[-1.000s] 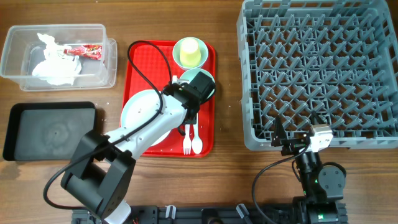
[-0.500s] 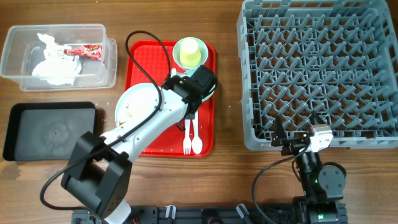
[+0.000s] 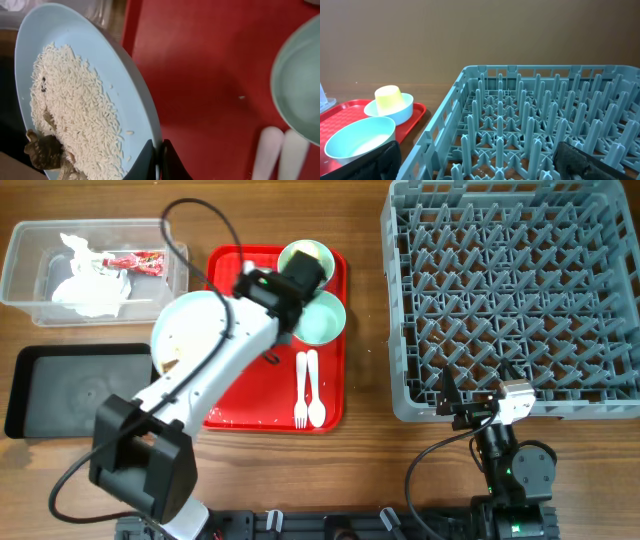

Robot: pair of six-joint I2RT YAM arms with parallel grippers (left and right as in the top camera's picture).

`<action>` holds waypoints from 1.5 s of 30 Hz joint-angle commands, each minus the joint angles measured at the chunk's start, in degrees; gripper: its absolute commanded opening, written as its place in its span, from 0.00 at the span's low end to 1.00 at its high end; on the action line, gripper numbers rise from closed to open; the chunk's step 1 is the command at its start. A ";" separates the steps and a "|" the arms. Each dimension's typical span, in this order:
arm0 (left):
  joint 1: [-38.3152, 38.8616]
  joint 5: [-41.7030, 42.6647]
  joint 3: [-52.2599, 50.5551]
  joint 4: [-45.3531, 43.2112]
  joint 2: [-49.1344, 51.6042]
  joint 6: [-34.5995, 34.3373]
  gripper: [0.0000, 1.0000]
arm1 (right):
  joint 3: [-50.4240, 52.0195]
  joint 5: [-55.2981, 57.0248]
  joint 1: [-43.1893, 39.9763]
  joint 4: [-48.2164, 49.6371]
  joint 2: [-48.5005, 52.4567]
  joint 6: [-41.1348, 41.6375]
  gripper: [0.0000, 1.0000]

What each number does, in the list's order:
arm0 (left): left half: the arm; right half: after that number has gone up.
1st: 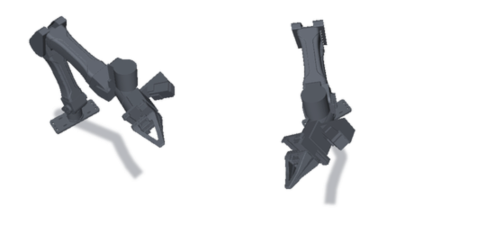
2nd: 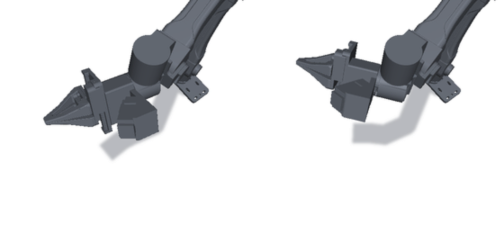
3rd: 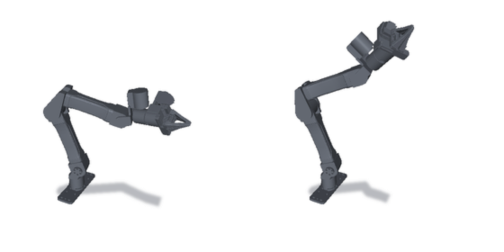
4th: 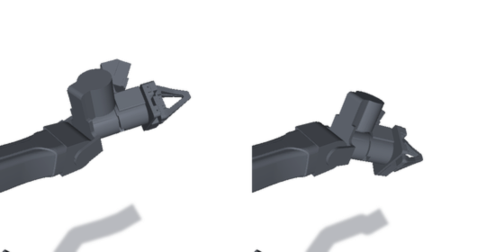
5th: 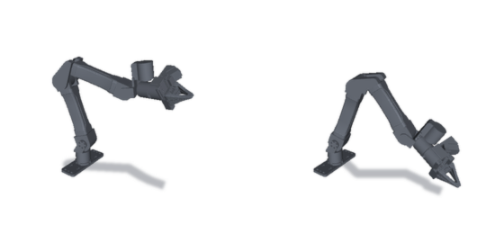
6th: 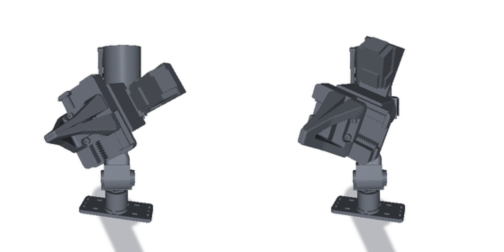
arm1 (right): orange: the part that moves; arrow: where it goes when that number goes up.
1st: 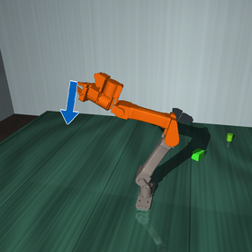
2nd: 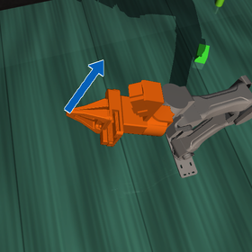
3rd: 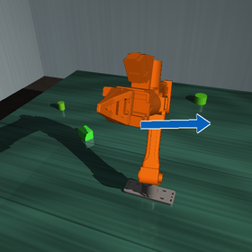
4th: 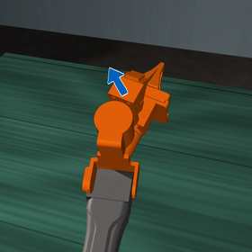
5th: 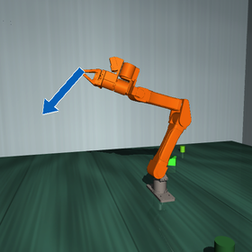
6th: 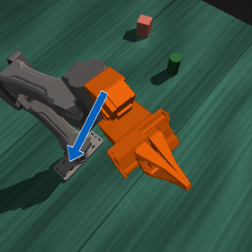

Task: Sort waste into correct bins and load items into the dishwasher rack
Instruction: 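Lift the plate and carry it left over the black tray, then tilt the plate to dump rice and scraps onto the black tray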

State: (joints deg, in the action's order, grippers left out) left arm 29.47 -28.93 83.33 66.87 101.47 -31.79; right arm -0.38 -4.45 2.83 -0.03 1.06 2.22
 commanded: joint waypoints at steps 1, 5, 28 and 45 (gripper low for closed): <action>-6.14 -2.64 1.01 -0.22 -2.47 -0.39 0.04 | 0.09 0.48 -0.28 0.15 -0.26 -0.72 1.00; -13.60 -0.61 1.01 -1.84 -3.23 -0.37 0.04 | 0.09 0.48 -0.28 0.17 -0.26 -0.72 1.00; -55.15 42.64 1.01 -10.73 -8.48 2.86 0.04 | 0.09 0.48 -0.28 0.17 -0.26 -0.72 1.00; -79.38 78.71 1.01 -6.40 -8.46 9.44 0.04 | 0.07 0.48 -0.28 0.17 -0.26 -0.72 1.00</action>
State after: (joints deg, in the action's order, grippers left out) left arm -46.15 41.85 83.33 59.22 94.48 -24.64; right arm -0.38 -4.45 2.83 -0.03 1.06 2.22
